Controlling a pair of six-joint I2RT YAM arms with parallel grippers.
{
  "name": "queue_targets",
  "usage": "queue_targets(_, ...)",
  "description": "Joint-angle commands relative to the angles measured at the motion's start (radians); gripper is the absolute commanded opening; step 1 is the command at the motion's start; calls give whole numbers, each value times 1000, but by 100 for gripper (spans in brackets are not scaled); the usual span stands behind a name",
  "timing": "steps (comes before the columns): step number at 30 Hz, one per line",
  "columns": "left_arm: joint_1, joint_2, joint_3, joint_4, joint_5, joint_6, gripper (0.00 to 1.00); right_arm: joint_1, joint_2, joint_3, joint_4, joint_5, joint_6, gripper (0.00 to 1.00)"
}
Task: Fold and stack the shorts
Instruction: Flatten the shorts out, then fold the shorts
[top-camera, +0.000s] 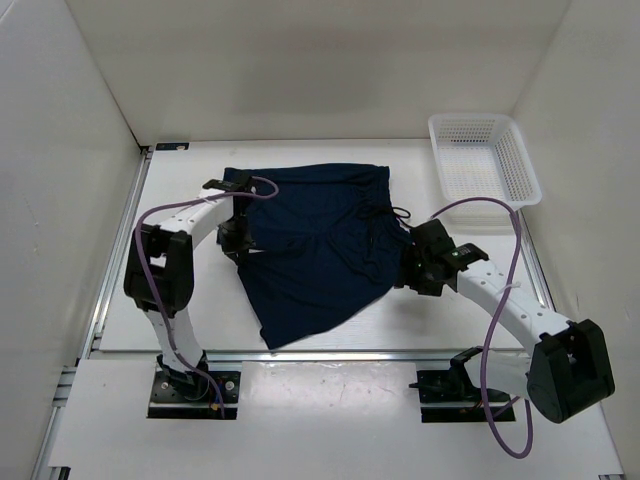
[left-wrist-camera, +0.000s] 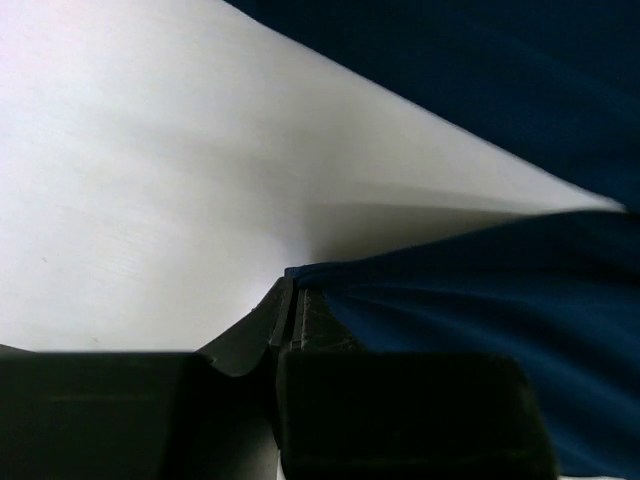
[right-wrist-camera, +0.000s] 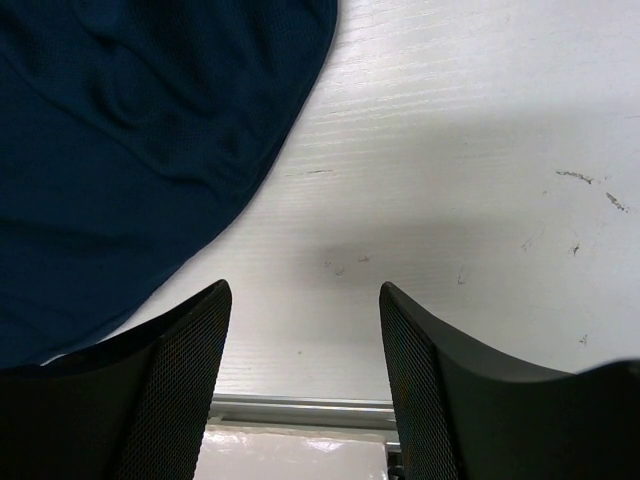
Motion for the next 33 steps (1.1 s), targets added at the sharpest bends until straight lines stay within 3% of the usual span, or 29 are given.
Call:
queue_targets(1, 79, 22, 52, 25, 36, 37, 10, -2, -22, -4, -7, 19, -4, 66)
queue_targets(10, 173, 178, 285, -27, 45, 47, 10, -2, -13, 21, -7, 28, -24, 68)
queue_targets(14, 202, 240, 370, -70, 62, 66, 34, -11, -13, 30, -7, 18, -24, 69)
queue_targets(15, 216, 223, 370, -71, 88, 76, 59, -11, -13, 41, -7, 18, -12, 73)
queue_targets(16, 216, 201, 353, -71, 115, 87, 73, -11, -4, 50, -7, 18, -12, 73)
queue_targets(17, 229, 177, 339, -60, 115, 87, 83, -11, 11, 50, -7, 18, -12, 75)
queue_targets(18, 229, 117, 321, -60, 115, 87, 86, -20, 21, 64, -7, 18, -12, 75)
queue_targets(22, 225, -96, 124, -60, 106, 40, 87, -45, 88, 88, 65, 6, -39, 76)
queue_targets(27, 113, -372, -222, -17, 305, -81, 79, -166, 250, 240, 108, -91, -141, 75)
queue_targets(29, 43, -483, -387, 12, 362, -167, 82, -209, 350, 281, 145, -198, -167, 74)
queue_targets(33, -60, -592, -543, 34, 404, -285, 91, -232, 528, 413, 168, -258, -179, 66)
